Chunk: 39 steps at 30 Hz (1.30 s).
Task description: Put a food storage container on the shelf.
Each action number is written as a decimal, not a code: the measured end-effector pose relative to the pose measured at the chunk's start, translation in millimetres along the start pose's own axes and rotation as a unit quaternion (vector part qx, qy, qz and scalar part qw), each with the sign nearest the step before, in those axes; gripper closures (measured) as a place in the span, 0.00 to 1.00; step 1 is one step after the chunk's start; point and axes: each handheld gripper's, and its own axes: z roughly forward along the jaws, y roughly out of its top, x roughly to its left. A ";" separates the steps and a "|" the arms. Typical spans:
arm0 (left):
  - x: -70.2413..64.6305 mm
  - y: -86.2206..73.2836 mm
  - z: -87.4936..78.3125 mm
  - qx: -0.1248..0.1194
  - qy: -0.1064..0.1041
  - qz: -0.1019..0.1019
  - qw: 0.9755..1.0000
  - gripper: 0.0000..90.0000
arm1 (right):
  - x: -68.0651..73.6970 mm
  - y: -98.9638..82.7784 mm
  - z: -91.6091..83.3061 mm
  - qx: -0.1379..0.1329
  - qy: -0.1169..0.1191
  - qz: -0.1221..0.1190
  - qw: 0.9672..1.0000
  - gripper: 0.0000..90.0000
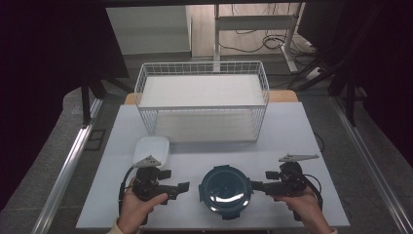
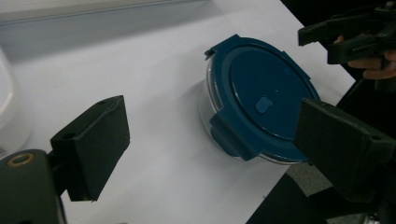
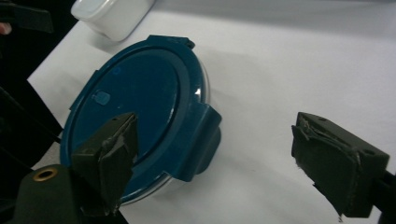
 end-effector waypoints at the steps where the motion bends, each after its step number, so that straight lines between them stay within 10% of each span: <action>1: -0.6 -0.3 0.6 0.000 -0.002 -0.002 1.000 0.12 | -0.2 0.0 0.5 0.001 0.002 0.003 1.000 0.15; 15: -7.2 -9.0 29.0 0.025 -0.045 -0.042 0.998 0.13 | 3.7 -6.2 14.9 0.019 0.031 0.028 0.999 0.12; 33: -5.8 -23.0 77.6 0.057 -0.109 -0.118 0.985 0.17 | 8.8 -9.6 44.5 0.053 0.058 0.065 0.995 0.12; 39: 0.8 -28.6 87.6 0.061 -0.145 -0.149 0.976 0.26 | 11.3 -12.7 53.7 0.070 0.080 0.085 0.991 0.14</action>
